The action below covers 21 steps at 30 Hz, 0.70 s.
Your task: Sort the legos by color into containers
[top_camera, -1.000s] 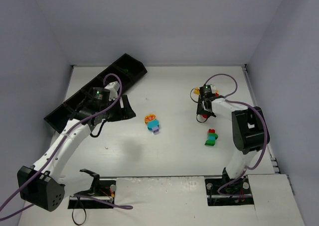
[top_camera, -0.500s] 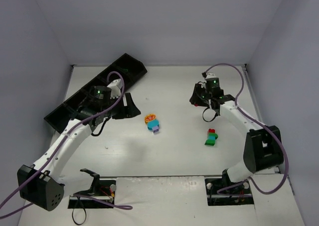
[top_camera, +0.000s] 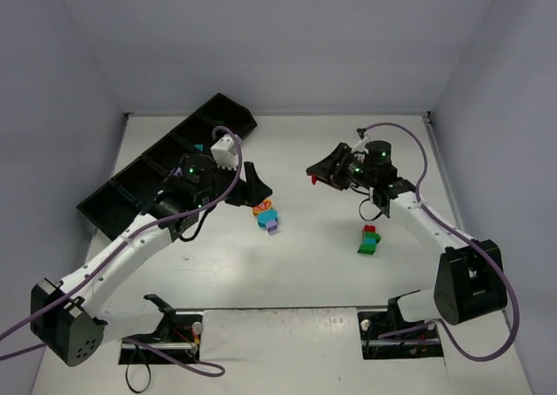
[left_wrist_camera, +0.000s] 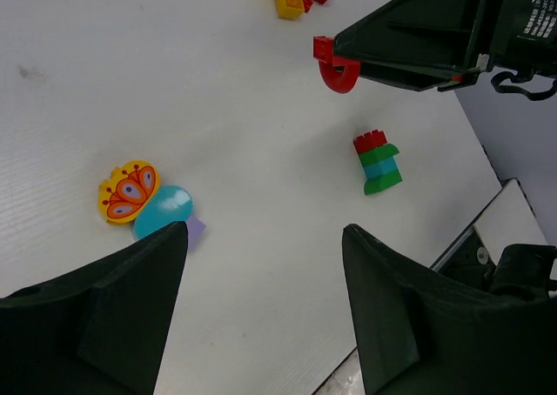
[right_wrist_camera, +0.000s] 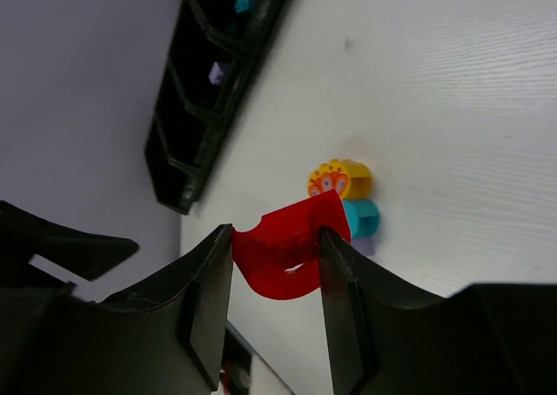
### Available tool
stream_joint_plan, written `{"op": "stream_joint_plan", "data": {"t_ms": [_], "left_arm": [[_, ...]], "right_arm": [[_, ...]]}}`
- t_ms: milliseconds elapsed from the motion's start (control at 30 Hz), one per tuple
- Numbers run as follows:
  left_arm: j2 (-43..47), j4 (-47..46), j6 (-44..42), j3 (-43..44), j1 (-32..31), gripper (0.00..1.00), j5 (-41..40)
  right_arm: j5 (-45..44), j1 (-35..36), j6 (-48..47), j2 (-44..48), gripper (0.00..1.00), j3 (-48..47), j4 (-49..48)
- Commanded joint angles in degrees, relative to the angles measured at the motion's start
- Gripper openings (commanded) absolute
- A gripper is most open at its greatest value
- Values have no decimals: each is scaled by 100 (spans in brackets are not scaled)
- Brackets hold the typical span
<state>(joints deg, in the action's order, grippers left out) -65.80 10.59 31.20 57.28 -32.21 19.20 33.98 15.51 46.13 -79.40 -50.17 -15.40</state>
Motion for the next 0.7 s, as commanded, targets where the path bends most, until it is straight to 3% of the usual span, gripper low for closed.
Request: {"op": "stream_joint_plan", "data": {"t_ms": [0,300,667], "left_arm": [[32,-918,-255,108,-338,65,-794],[-582,-1542,-755,591,-1042,54,-1858],[-1022,-2017,-1019,1180,-1455,54,-1867]], "right_arm": [[-82,101,1335,591,0,-10,-912],[-1006,418,2970,1075,0,183,-772],[-1481,541,3455,1233,0,297,-570]]}}
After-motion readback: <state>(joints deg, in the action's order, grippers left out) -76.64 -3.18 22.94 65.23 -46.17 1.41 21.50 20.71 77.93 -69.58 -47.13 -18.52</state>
